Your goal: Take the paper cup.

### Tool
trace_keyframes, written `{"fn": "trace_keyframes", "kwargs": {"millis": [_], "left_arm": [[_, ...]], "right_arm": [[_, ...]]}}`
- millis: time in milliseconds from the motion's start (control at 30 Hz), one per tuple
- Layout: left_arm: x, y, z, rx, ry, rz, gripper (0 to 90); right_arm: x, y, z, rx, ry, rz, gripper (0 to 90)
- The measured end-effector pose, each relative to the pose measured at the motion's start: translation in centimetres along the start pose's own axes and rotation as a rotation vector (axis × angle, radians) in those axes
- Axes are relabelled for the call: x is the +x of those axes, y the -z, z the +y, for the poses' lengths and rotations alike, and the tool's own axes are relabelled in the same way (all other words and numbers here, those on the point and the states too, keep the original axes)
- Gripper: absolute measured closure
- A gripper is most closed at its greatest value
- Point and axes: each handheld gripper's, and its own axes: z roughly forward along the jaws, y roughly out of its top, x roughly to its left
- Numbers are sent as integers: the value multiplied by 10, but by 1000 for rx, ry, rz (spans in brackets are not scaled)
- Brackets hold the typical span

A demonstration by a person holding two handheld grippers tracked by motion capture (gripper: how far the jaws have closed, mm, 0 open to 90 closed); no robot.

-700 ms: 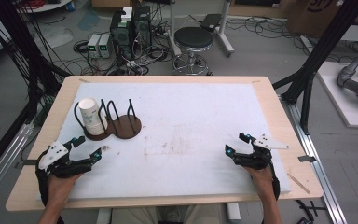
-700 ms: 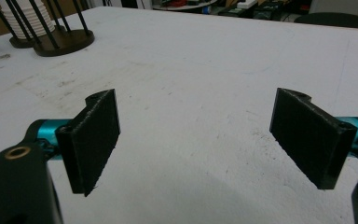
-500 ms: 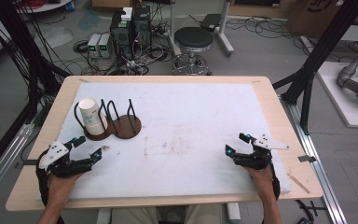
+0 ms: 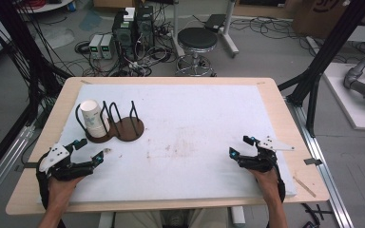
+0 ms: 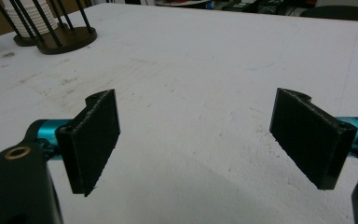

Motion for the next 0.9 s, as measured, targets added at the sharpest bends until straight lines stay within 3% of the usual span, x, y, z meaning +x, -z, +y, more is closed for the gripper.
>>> {"fn": "trace_keyframes", "kwargs": {"millis": [233,300,467,667,900], "left_arm": [[-1,3,7,-7,-18,7,130],[-1,9,17,-34,-39,-10,130],[0,14,33,-48,-52,-31,130],[5,15,58,-42,-102,-73,130],[14,10,83,-34,-110,-112,130]], "right_arm": [[-1,-1,0,3,-3,2,162],[-1,-1,0,8,-5,4,162],[-1,-2,1,12,-1,5,162],[-1,-2,1,18,-4,6,162],[-1,-2,1,18,-3,8,162]]}}
